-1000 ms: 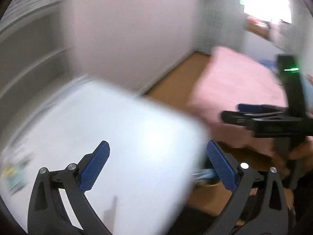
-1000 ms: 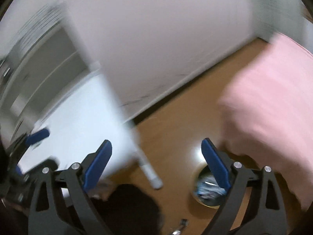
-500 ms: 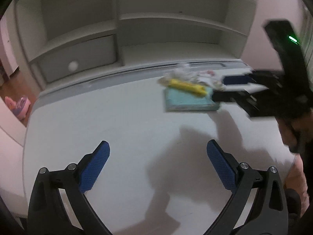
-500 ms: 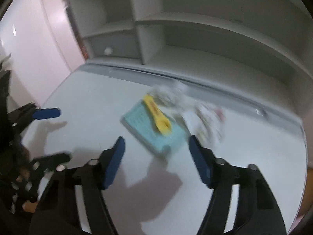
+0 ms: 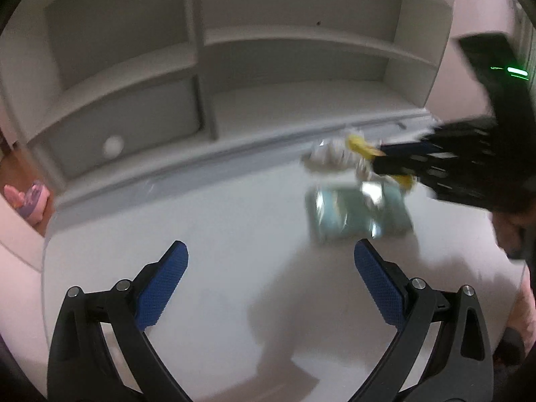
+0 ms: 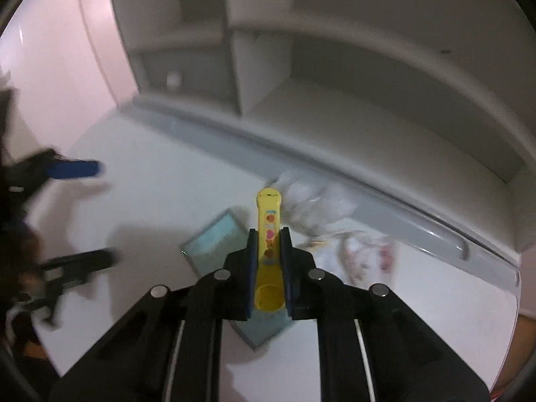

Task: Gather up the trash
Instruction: 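Grasp the yellow toothbrush with the right tool while the left tool grasps the white tissue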

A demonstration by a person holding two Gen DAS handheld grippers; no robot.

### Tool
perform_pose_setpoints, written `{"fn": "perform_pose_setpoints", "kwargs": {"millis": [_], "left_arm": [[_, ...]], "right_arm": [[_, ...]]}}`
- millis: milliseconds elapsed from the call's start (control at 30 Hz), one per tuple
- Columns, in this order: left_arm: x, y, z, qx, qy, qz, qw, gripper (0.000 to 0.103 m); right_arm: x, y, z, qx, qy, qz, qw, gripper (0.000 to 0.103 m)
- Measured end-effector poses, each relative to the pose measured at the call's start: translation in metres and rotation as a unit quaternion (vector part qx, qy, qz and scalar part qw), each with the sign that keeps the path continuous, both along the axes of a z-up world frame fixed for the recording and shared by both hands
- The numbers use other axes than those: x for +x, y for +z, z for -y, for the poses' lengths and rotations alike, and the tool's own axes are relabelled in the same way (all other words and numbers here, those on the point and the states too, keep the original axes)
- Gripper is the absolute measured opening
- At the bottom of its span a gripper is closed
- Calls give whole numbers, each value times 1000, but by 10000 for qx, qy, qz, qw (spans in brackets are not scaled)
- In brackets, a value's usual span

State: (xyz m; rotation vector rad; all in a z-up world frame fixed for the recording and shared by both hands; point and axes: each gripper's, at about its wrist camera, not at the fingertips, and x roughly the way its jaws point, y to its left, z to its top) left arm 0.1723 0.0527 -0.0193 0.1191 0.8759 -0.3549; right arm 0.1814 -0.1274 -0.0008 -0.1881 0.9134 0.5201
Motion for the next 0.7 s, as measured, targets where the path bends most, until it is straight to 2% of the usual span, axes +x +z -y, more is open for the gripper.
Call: {"fn": "perform_pose_setpoints", "kwargs": {"millis": [233, 333, 433, 500, 533, 567, 633, 700], "left_arm": [[67, -9, 68, -8, -696, -29, 9976, 96], [88, -20, 85, 236, -769, -154, 9966, 96], [97, -26, 97, 289, -865, -242, 9955, 94], [98, -28, 102, 334, -925, -247, 9949, 83], [98, -29, 106, 364, -957, -265, 9944, 67], [99, -30, 109, 386, -955, -319, 9942, 45], [101, -28, 110, 439, -729, -285, 9960, 43], [96, -13, 102, 312, -549, -218, 9978, 42]], "right_arm": [[-50, 27, 80, 574, -648, 13, 9962, 13], [-75, 29, 117, 665, -1016, -6, 9926, 14], [-94, 21, 144, 676, -1324, -46, 9889, 13], [-105, 17, 165, 705, -1568, -89, 9851, 13], [-113, 13, 180, 751, -1743, -121, 9817, 14], [-118, 11, 188, 786, -1846, -135, 9796, 14], [-134, 5, 212, 869, -2126, -156, 9731, 14], [-153, 3, 236, 934, -2369, -162, 9669, 14]]}}
